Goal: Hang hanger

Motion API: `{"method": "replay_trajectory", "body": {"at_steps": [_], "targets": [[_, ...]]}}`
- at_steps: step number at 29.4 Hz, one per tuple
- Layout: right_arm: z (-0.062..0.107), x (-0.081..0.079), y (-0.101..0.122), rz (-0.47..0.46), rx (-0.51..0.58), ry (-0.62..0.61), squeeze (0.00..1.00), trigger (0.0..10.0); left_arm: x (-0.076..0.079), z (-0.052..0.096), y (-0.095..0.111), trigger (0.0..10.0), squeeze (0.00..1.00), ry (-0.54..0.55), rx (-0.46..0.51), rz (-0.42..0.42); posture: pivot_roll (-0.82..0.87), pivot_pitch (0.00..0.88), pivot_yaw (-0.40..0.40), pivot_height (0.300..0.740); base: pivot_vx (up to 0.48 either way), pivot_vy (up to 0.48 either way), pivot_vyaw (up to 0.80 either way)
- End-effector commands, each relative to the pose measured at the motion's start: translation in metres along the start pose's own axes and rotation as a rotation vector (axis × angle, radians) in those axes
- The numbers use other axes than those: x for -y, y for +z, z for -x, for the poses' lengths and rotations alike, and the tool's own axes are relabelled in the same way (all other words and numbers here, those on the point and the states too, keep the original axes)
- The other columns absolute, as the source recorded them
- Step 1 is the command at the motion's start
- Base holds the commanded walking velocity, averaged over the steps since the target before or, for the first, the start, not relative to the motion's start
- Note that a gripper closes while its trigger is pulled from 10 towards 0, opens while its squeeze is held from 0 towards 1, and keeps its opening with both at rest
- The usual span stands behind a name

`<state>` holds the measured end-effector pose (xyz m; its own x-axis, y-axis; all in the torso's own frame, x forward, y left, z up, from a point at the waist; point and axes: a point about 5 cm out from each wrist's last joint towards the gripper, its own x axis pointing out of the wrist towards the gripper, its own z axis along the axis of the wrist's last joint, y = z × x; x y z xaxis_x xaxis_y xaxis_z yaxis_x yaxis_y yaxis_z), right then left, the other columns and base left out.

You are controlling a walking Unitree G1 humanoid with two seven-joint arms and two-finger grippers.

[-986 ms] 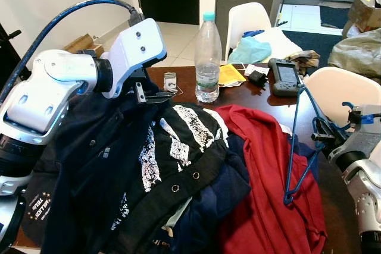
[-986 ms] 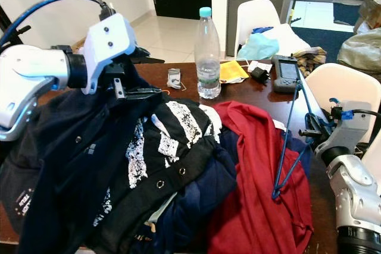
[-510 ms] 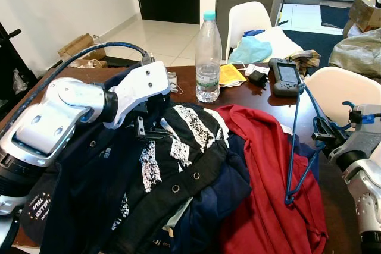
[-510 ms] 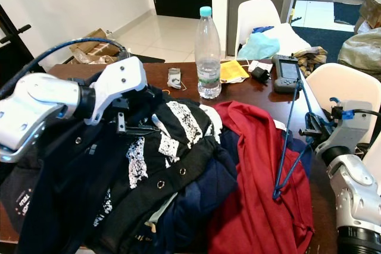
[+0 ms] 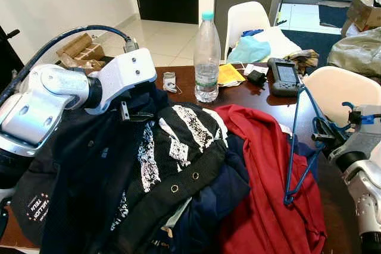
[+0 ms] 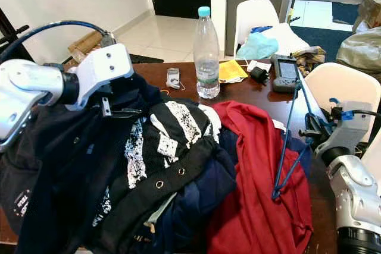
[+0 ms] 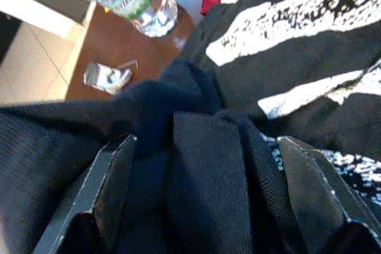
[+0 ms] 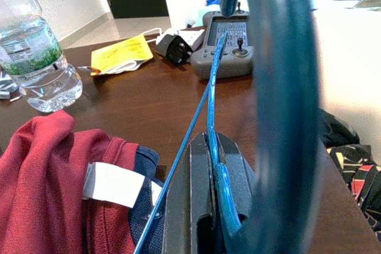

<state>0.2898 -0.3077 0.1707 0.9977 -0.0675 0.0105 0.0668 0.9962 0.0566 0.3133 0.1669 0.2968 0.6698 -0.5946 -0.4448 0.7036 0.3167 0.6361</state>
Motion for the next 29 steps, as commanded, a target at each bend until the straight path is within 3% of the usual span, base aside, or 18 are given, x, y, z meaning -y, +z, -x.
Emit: {"method": "replay_trajectory", "body": {"at_steps": [1,8,16,22,24,25,27,28,29], "targets": [[0.001,-0.004,-0.004,-0.011,-0.011,0.012,0.0,10.0,0.005,0.003,-0.009,0.0,0.0,-0.035,-0.041,0.024,0.08,0.069,0.072,0.74,0.0,0.0,0.0],[0.002,-0.002,-0.003,-0.008,-0.009,0.008,0.0,10.0,0.025,-0.001,-0.02,0.0,0.0,-0.157,-0.085,0.053,0.08,0.067,0.071,0.74,0.0,0.0,0.0],[0.001,-0.001,-0.003,-0.008,-0.009,0.008,0.0,10.0,0.018,-0.001,-0.014,0.0,0.0,-0.108,-0.042,0.06,0.08,0.063,0.07,0.74,0.0,0.0,0.0],[0.0,-0.002,-0.003,-0.01,-0.006,0.009,0.0,10.0,0.003,0.005,0.015,0.0,0.0,-0.052,0.16,0.096,0.08,0.059,0.068,0.74,0.0,0.0,0.0],[0.0,-0.002,-0.003,-0.01,-0.005,0.008,0.0,10.0,-0.004,0.014,0.031,0.0,0.0,-0.057,0.294,0.144,0.07,0.053,0.071,0.74,0.0,0.0,0.0],[0.0,-0.002,-0.003,-0.011,-0.003,0.007,0.0,10.0,-0.012,0.024,0.047,0.0,0.0,-0.059,0.432,0.193,0.07,0.05,0.071,0.74,0.0,0.0,0.0],[0.0,-0.002,-0.003,-0.011,-0.003,0.007,0.0,10.0,-0.012,0.024,0.047,0.0,0.0,-0.059,0.432,0.193,0.07,0.05,0.071,0.74,0.0,0.0,0.0],[0.0,-0.002,-0.002,-0.011,-0.001,0.006,0.0,10.0,-0.016,0.032,0.057,0.0,0.0,-0.066,0.528,0.223,0.07,0.05,0.071,0.74,0.0,0.0,0.0],[0.0,-0.002,-0.002,-0.011,-0.001,0.006,0.0,10.0,-0.016,0.032,0.057,0.0,0.0,-0.066,0.528,0.223,0.07,0.05,0.071,0.74,0.0,0.0,0.0]]}}
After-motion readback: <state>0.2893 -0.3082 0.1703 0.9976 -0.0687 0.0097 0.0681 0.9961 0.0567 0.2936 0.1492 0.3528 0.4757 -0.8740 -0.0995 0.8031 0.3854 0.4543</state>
